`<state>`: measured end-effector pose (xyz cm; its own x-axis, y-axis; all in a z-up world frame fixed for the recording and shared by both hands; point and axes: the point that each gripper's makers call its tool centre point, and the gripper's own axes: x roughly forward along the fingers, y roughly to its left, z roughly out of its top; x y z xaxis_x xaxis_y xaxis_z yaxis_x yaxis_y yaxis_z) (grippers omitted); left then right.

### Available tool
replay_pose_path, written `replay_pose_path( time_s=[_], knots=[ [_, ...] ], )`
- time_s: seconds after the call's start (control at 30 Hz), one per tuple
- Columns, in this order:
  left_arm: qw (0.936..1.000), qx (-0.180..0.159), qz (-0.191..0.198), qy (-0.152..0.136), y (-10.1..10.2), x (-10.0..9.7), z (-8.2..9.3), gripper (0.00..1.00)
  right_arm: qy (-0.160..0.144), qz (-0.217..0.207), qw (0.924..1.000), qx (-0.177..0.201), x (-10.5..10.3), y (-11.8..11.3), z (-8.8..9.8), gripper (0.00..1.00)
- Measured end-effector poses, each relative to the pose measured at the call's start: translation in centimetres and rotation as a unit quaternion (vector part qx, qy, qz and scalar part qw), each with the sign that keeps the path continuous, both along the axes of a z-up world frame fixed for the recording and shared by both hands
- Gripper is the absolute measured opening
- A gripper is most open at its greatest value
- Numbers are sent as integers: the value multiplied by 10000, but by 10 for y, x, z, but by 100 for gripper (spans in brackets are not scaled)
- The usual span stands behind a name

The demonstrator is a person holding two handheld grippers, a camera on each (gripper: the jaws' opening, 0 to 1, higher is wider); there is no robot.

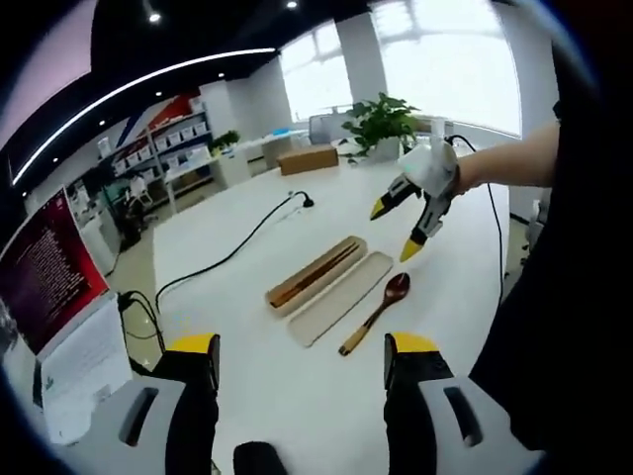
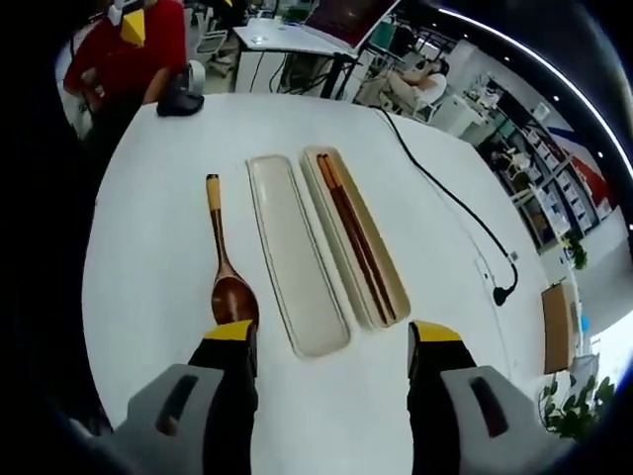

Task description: Arrange the utensils inside the cutlery case until each visible utensil rests in its matching compartment.

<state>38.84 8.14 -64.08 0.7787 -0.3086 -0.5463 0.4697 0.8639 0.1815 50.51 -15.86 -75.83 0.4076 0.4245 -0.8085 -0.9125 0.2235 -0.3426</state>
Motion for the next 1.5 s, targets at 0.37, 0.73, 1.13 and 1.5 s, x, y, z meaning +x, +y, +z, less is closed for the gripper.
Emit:
replay_pose_path(
  time_s=[0.37, 0.73, 1.13, 1.5],
  knots=[
    [9984, -147, 513, 172, 23, -24, -17, 69, 278, 534, 9982, 47, -9, 29, -9, 58],
    [9974, -218, 629, 283, 24, -41, -26, 69, 579, 879, 9944, -1, -24, 44, -14, 53],
    [9972, -220, 692, 187, 29, -48, -24, 71, 1117, 1195, 9865, 0, -55, 64, -19, 36],
    [9965, -237, 762, 263, 31, -55, -27, 71, 1225, 1625, 9788, -227, -68, 83, -30, 32]
  ],
)
